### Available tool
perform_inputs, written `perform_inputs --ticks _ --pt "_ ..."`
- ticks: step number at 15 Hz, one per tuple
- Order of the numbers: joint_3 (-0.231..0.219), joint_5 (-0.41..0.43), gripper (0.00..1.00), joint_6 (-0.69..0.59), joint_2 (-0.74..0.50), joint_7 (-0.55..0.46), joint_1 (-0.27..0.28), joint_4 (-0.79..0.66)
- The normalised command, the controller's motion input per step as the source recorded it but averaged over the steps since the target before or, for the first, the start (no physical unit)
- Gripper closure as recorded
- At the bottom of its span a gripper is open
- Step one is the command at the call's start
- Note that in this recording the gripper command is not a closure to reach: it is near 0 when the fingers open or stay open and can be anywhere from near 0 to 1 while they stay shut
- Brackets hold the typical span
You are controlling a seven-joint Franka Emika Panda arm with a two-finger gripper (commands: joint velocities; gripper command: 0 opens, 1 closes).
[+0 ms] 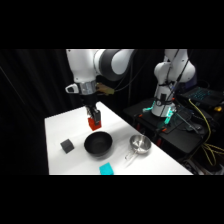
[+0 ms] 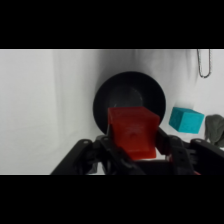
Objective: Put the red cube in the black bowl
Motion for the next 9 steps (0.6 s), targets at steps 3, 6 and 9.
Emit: perform_inputs --ticks 3,6,9 --pt "0.055 0.184 1.0 0.04 0.34 -0.17 -0.042 0.31" --pt "0.089 0.233 1.0 0.05 0.3 -0.23 -0.103 0.22" --pt "0.089 0.174 0.0 0.06 0.21 -0.19 -0.11 0.16"
